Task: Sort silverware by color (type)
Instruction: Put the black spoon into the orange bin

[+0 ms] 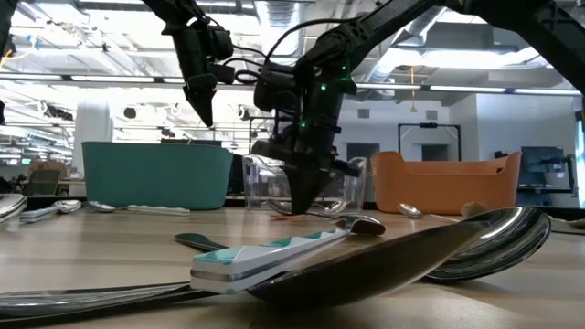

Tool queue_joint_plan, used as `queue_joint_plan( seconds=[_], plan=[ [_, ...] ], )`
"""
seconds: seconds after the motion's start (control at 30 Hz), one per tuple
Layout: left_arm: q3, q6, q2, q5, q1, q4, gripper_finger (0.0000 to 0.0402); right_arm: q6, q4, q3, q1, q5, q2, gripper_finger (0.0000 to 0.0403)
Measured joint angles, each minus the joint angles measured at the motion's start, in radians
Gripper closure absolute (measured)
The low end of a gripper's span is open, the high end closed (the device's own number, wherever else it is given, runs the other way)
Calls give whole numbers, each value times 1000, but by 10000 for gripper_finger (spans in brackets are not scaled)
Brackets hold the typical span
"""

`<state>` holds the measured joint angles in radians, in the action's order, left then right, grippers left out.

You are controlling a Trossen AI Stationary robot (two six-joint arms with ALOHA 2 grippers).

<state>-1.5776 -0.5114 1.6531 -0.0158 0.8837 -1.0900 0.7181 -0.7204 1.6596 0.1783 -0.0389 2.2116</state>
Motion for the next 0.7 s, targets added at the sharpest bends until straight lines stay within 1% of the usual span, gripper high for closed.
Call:
queue_joint_plan(
  seconds=[0.07,0.13,0.47,0.57,0.7],
  plan=[
    [0,0,0,0,0,0,294,-1,14,0,0,7,0,384],
    [0,0,0,0,0,0,294,-8,34,0,-1,11,0,393],
    [0,0,0,0,0,0,294,-15,45,0,1,19,-1,396],
    [0,0,0,0,0,0,294,-22,45,0,8,51,-5,396],
    [0,-1,0,0,0,0,294,-46,19,17,5,56,-5,396]
  ],
)
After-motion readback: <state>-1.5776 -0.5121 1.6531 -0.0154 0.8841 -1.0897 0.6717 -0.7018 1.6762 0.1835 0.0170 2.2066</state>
